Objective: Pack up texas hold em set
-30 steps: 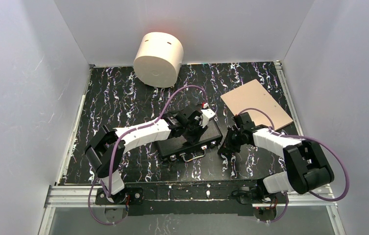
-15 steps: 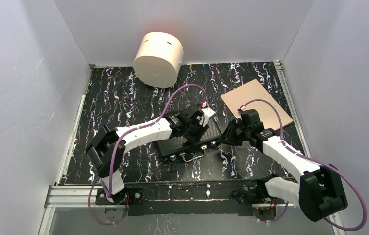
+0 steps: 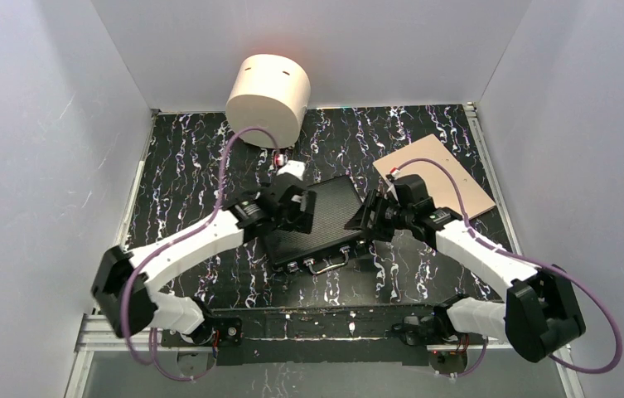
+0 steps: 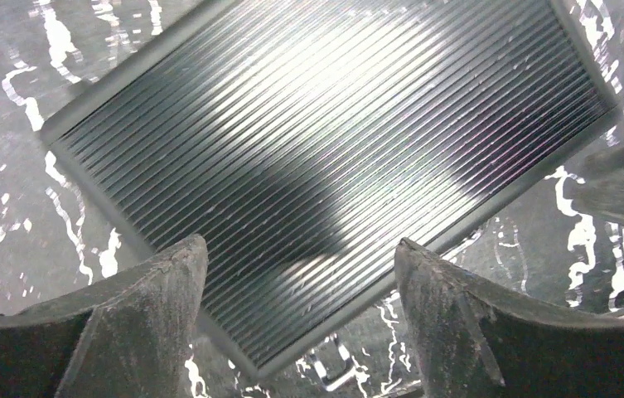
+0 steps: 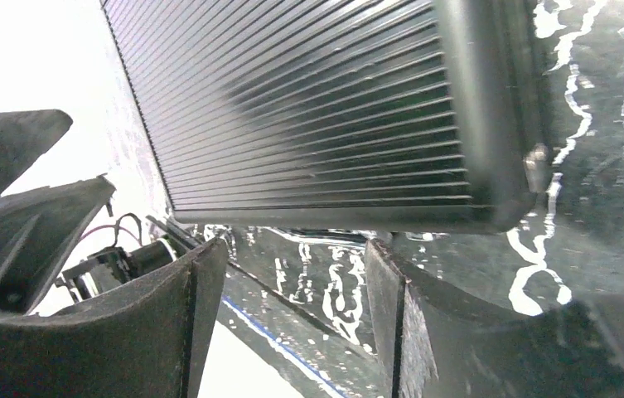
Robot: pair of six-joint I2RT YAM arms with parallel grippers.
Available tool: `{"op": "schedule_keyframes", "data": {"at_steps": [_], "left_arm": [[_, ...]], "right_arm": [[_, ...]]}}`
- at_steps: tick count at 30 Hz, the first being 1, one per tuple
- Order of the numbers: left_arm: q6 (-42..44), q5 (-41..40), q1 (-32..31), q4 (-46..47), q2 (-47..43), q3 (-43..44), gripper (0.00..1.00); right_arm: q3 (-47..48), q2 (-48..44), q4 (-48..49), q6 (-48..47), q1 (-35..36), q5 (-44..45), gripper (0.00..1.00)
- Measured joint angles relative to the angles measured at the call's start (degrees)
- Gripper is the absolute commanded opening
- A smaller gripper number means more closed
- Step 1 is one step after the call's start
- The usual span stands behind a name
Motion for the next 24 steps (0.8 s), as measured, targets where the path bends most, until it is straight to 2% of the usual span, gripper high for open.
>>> {"op": "schedule_keyframes", "data": {"at_steps": [2, 5, 9, 13, 21, 23, 24], "left_arm": [[-2.75, -2.03, 0.20, -1.31, -5.14, -1.62, 0.93], [-7.93, -4.50, 0.48, -3.13, -11.72, -4.22, 0.97], [-14.10, -5.81, 1.44, -5.95, -16.46, -8.13, 0.98], [-17.99, -4.63, 4.07, -7.98, -17.33, -12.41, 0.97], [-18.95, 4.66, 10.38, -3.30, -19.82, -23.41, 0.79], [-18.93, 6.80, 10.56, 0.07, -20.81, -25.59, 0.68], [-19.02, 7.56, 10.56, 1.38, -20.96, -26.36, 0.57]], "right_arm": [[1.88, 2.14, -0.22, 3.43, 1.88, 0.94, 0.67], [5.07, 5.99, -0.98, 9.81, 5.09, 2.91, 0.63], [8.66, 10.51, -1.84, 18.21, 12.39, 6.25, 0.56], [12.26, 14.40, -3.17, 23.98, 19.74, 9.05, 0.53], [13.31, 20.63, -3.39, 30.93, 27.54, 15.32, 0.51], [13.86, 22.49, -2.99, 31.80, 29.16, 15.54, 0.48], [14.49, 23.06, -2.82, 32.02, 29.88, 15.74, 0.46]]}}
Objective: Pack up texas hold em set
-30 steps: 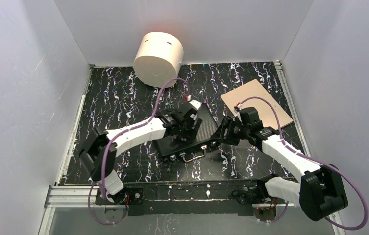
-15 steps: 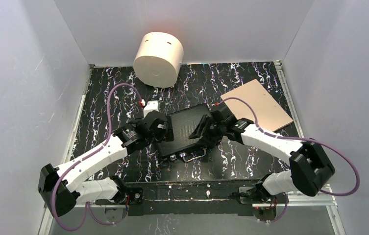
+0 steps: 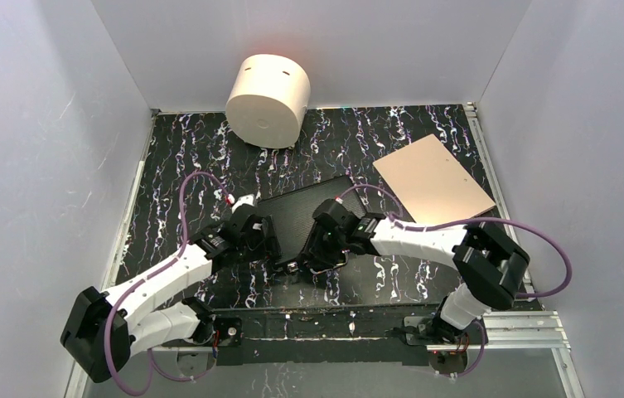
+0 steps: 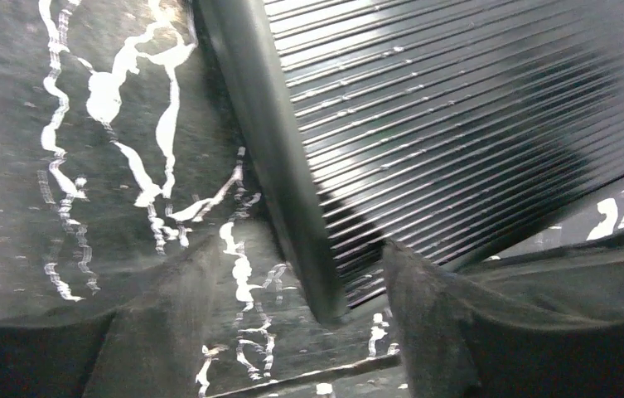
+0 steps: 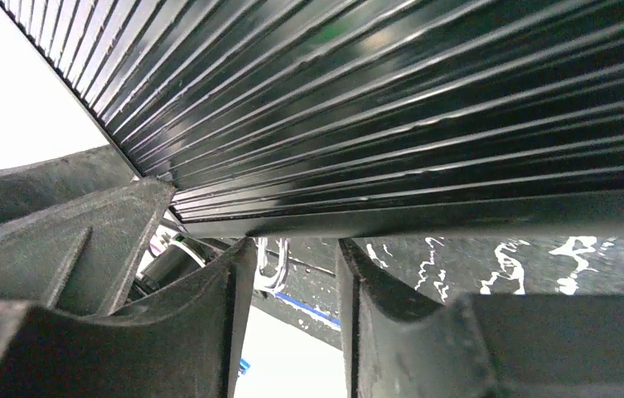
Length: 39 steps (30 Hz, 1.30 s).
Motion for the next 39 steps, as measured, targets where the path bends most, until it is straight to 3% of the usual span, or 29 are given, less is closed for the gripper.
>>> {"op": "schedule_keyframes", "data": {"at_steps": [2, 4, 10, 13, 21, 27, 39], "left_arm": [[-0.61, 1.70, 0.02, 2.49, 0.22, -1.18, 0.40], [-1.05, 2.71, 0.02, 4.57, 0.37, -1.31, 0.29], [-1.64, 2.16, 0.66, 3.72, -1.79, -1.86, 0.16], [-1.81, 2.01, 0.66, 3.91, -2.80, -2.58, 0.14], [-1.81, 1.97, 0.66, 4.85, -3.89, -3.61, 0.14], [-1.81, 1.97, 0.66, 4.94, -4.00, -3.69, 0.14], [-1.40, 1.99, 0.66, 5.01, -4.35, -3.93, 0.14]], "right_arm": [[0.87, 1.01, 0.50, 0.39, 1.46, 0.98, 0.42], [1.44, 1.95, 0.72, 0.59, 2.49, 1.18, 0.37], [3.72, 4.22, -1.33, 1.09, 5.22, 4.17, 0.24], [4.28, 4.20, -2.19, 1.18, 6.05, 5.64, 0.16], [4.66, 4.20, -2.58, 1.40, 7.61, 8.44, 0.10], [4.33, 3.98, -2.01, 0.85, 9.35, 12.02, 0.10], [-2.27, 1.42, 8.26, -4.24, 12.04, 17.92, 0.13]]}}
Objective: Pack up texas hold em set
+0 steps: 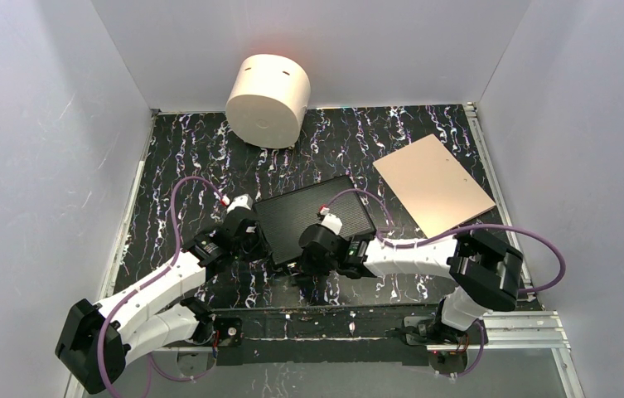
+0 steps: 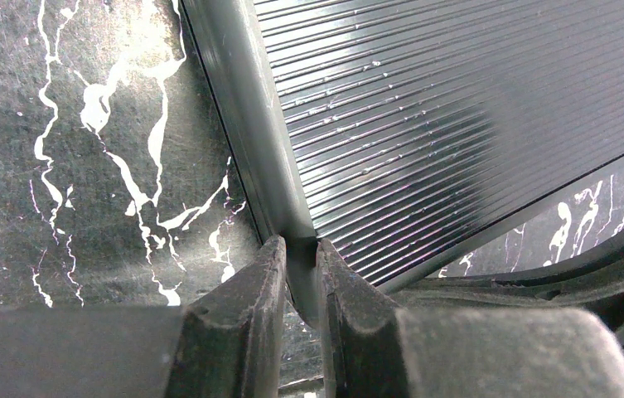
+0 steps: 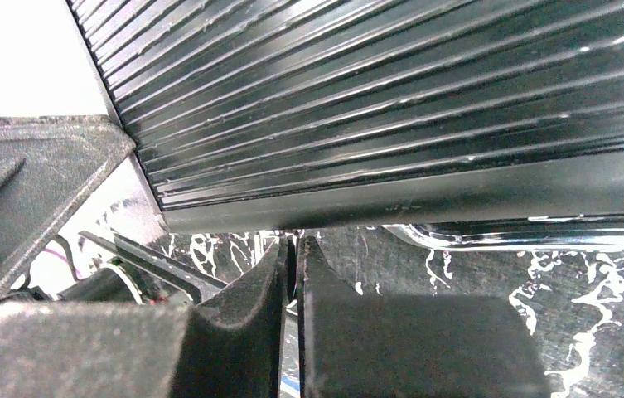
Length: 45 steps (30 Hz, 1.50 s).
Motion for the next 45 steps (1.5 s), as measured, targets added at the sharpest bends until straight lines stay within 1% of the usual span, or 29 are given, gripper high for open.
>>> {"op": "schedule_keyframes", "data": {"at_steps": [4, 6, 15, 22, 28, 31, 34, 38, 42, 45], "left_arm": [[0.22, 0.00, 0.00, -0.02, 0.00, 0.00, 0.15], [0.35, 0.00, 0.00, -0.02, 0.00, 0.00, 0.15], [1.14, 0.00, -0.02, -0.44, 0.42, 0.55, 0.16], [2.51, 0.00, -0.02, -1.51, 1.68, 1.84, 0.17], [3.48, -0.02, -0.02, -1.97, 1.99, 2.36, 0.17], [3.63, -0.02, -0.02, -2.03, 2.05, 2.43, 0.17], [3.76, -0.02, -0.02, -2.16, 2.29, 2.60, 0.17], [3.89, 0.00, -0.02, -2.21, 2.38, 2.67, 0.17], [3.82, 0.00, -0.02, -2.21, 2.43, 2.67, 0.18], [3.58, 0.00, -0.02, -2.21, 2.49, 2.67, 0.18]], "right_arm": [[-0.52, 0.20, 1.53, -3.48, 0.33, 0.22, 0.14], [-1.36, 0.37, 3.15, -5.22, 0.50, 0.50, 0.16], [-5.88, 0.44, 12.15, -13.09, 2.36, 4.68, 0.35], [-5.95, -0.33, 12.17, -19.28, 3.04, 7.08, 0.44], [-5.73, -6.36, 9.84, -19.63, 3.34, 11.72, 0.50], [-5.73, -9.07, 9.35, -19.34, 3.39, 13.60, 0.50], [-5.73, -10.64, 9.18, -19.02, 3.32, 14.12, 0.48], [-5.70, -10.12, 8.94, -18.47, 3.34, 12.41, 0.45], [-5.35, -7.63, 7.93, -16.63, 3.43, 11.21, 0.42], [-5.25, -5.64, 6.51, -15.34, 3.45, 10.93, 0.31]]}}
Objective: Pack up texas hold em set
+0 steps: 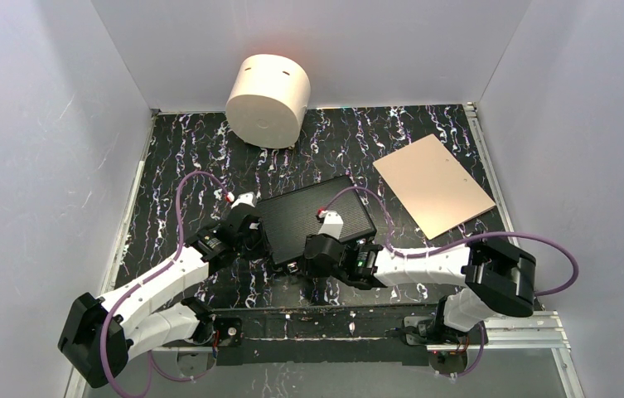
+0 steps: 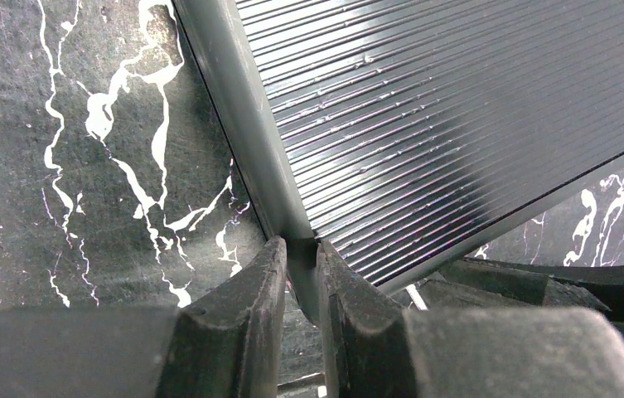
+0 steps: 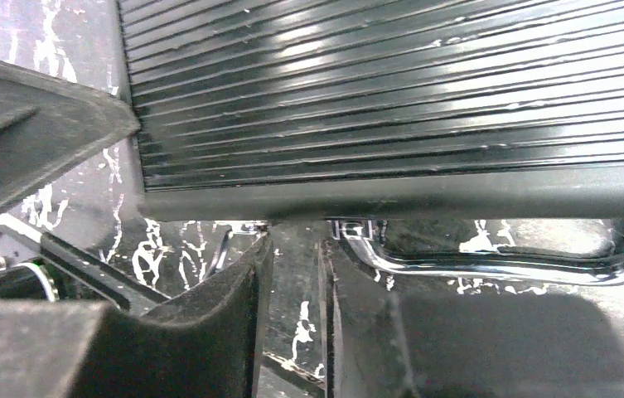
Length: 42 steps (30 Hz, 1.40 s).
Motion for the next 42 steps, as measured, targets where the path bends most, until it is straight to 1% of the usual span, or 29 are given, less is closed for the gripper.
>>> {"op": "schedule_keyframes", "data": {"at_steps": [3, 7, 9, 13, 16, 19, 22, 25, 31, 34, 37, 42], "left_arm": [[-0.20, -0.02, 0.00, -0.02, 0.02, 0.00, 0.18], [-0.42, -0.02, 0.00, -0.04, 0.02, 0.00, 0.18], [-0.55, -0.04, 0.00, -0.07, 0.02, 0.00, 0.18], [-0.63, -0.07, 0.00, -0.09, 0.02, 0.00, 0.18], [-0.66, -0.07, 0.00, -0.09, 0.02, 0.00, 0.18], [-0.70, -0.09, 0.00, -0.09, 0.02, 0.00, 0.18], [-0.81, -0.13, 0.00, -0.11, 0.02, 0.00, 0.18], [-0.96, -0.15, 0.00, -0.11, 0.02, 0.00, 0.18], [-1.42, -0.22, 0.00, -0.17, 0.02, 0.00, 0.18], [-1.68, -0.26, 0.00, -0.20, -0.02, 0.00, 0.18], [-1.77, -0.31, 0.00, -0.22, -0.13, -0.04, 0.18], [-2.27, -0.39, 0.00, -0.20, -0.28, -0.17, 0.18]], "right_arm": [[0.26, 0.98, -1.73, 0.90, 0.00, -0.22, 0.21], [0.68, 1.99, -2.43, 1.64, 0.07, -1.20, 0.19], [0.68, 2.08, -2.45, 1.77, 0.11, -1.60, 0.22], [0.70, 2.03, -2.64, 2.19, 0.28, -1.49, 0.34], [0.85, 1.38, -4.00, 2.58, 0.57, -0.50, 0.38], [0.83, -1.44, -4.68, 2.78, 0.83, 0.52, 0.42], [0.83, -4.85, -3.26, 2.69, 1.03, 0.55, 0.45], [0.83, -5.99, -1.11, 2.32, 1.03, 0.31, 0.45], [0.83, -3.61, -0.90, 2.36, 1.09, -1.16, 0.33], [0.83, -2.21, -1.62, 2.67, 1.11, -1.57, 0.24], [0.83, -1.05, -2.23, 3.37, 1.11, -1.99, 0.16], [0.81, -0.57, -1.88, 3.91, 1.11, -2.49, 0.11]]}}
